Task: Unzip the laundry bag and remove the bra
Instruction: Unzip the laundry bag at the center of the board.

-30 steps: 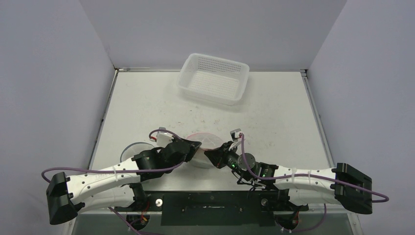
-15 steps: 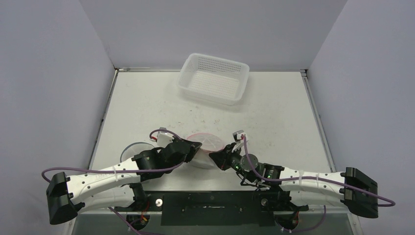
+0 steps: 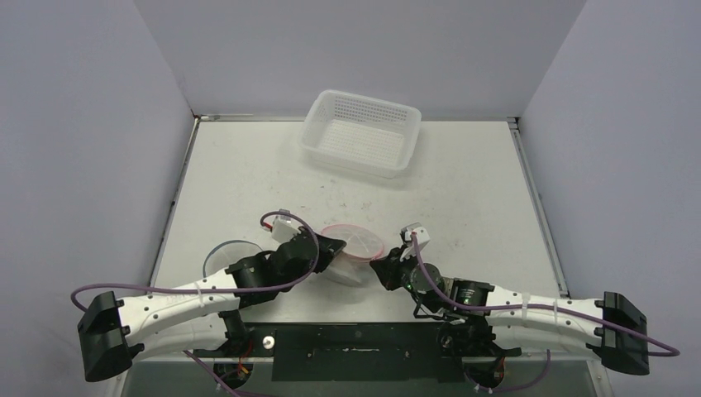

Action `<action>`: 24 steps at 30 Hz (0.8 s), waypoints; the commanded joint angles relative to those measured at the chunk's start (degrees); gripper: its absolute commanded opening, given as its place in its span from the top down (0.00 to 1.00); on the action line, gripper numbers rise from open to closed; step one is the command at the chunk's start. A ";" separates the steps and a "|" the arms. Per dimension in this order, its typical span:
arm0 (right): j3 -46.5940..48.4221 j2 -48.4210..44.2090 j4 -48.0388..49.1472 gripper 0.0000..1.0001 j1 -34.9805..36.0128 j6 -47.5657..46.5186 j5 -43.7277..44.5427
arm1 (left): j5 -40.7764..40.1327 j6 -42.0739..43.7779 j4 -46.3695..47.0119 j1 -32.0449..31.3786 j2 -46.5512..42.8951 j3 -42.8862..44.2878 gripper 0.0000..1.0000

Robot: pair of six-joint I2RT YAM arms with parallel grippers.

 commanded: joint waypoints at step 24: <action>9.85 1.39 -12.96 0.95 10.27 -7.45 14.08 | 35.87 23.69 36.55 16.60 7.71 -6.06 0.07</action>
